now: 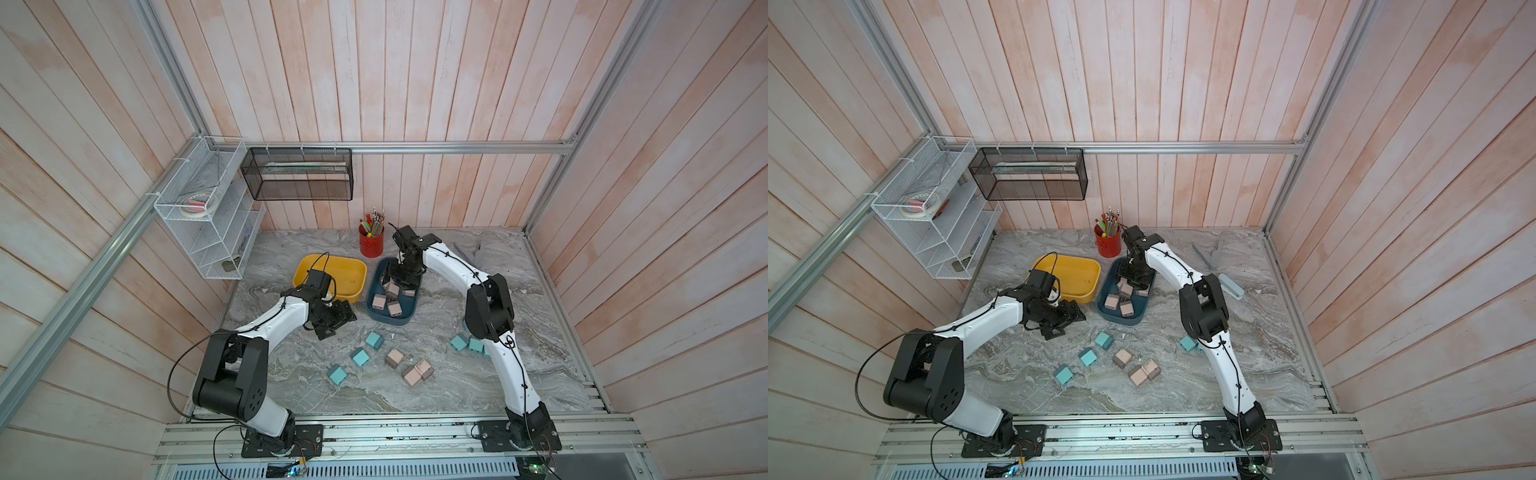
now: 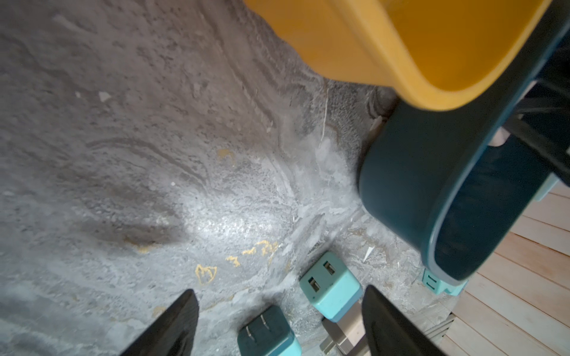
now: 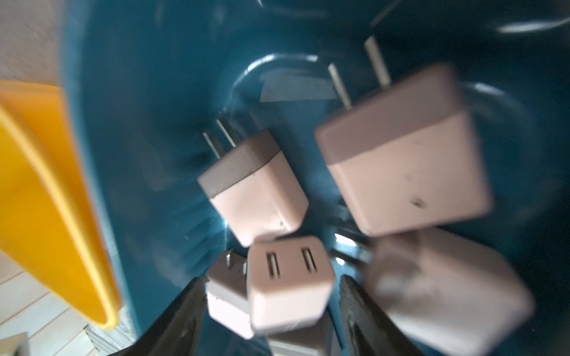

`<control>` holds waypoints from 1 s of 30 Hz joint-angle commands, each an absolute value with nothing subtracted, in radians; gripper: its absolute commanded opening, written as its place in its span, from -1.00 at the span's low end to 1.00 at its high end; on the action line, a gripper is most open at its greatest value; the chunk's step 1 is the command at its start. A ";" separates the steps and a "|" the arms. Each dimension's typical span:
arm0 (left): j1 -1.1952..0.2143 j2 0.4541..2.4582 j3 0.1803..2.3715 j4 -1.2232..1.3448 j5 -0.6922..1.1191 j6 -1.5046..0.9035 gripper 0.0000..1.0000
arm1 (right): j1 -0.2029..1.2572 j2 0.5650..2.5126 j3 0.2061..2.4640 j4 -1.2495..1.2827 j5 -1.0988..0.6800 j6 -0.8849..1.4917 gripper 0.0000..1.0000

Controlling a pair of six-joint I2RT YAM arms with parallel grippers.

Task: Place the plugs by color into the storage box
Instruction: Place the plug in the storage box, then pick up the plug from the center of the board.

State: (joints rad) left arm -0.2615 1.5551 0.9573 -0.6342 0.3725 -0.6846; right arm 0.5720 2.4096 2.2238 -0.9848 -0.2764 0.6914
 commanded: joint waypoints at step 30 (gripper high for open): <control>-0.256 1.547 0.952 -0.620 0.382 -0.732 0.70 | 0.872 1.723 1.090 -0.515 -0.403 0.618 0.48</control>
State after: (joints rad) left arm -0.2615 1.5753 0.9718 -0.6285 0.3851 -0.7265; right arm 0.8543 1.6768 1.0805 -0.5476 -0.3397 0.6102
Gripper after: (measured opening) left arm 0.852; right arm 0.740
